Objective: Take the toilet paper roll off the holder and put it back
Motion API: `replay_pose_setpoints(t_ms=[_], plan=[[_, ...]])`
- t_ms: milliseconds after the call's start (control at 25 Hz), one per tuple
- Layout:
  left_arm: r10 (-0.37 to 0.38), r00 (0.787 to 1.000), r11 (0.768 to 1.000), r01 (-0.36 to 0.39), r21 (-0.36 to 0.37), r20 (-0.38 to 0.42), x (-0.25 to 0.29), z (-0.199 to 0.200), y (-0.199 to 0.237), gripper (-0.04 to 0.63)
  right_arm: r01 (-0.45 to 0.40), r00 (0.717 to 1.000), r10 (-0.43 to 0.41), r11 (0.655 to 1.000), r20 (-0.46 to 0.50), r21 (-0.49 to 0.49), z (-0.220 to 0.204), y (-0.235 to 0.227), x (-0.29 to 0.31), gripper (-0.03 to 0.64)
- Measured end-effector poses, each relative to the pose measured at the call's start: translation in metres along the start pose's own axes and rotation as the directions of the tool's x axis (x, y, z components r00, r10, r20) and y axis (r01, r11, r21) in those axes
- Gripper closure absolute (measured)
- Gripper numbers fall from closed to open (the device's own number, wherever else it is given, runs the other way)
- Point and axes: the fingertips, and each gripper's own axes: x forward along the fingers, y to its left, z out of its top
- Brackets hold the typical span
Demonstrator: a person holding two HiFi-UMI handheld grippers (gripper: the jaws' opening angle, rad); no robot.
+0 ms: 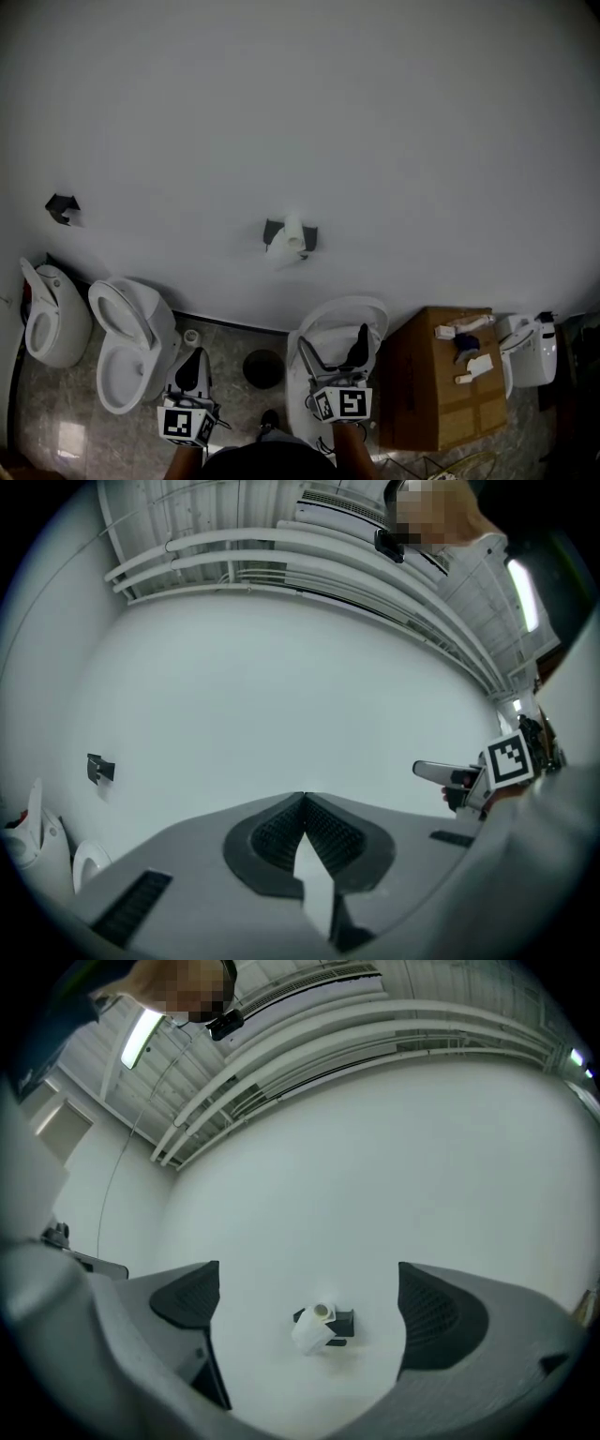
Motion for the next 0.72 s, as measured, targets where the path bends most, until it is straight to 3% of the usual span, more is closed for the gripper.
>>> replay_pose_setpoints(t_ms=[360,720], plan=[[0.003,1.0,1.0,-0.003,-0.006,0.017,0.052,-0.001,0.008,0.592,0.01,1.0,-0.01,1.0,-0.007,0.006,-0.009,-0.021,0.039,0.044],[-0.07,0.998,0.997,0.07,-0.019,0.002,0.088,-0.006,0.022,0.592,0.045,0.999,-0.045,0.999,-0.005,0.009,-0.022,-0.016,0.075,0.044]])
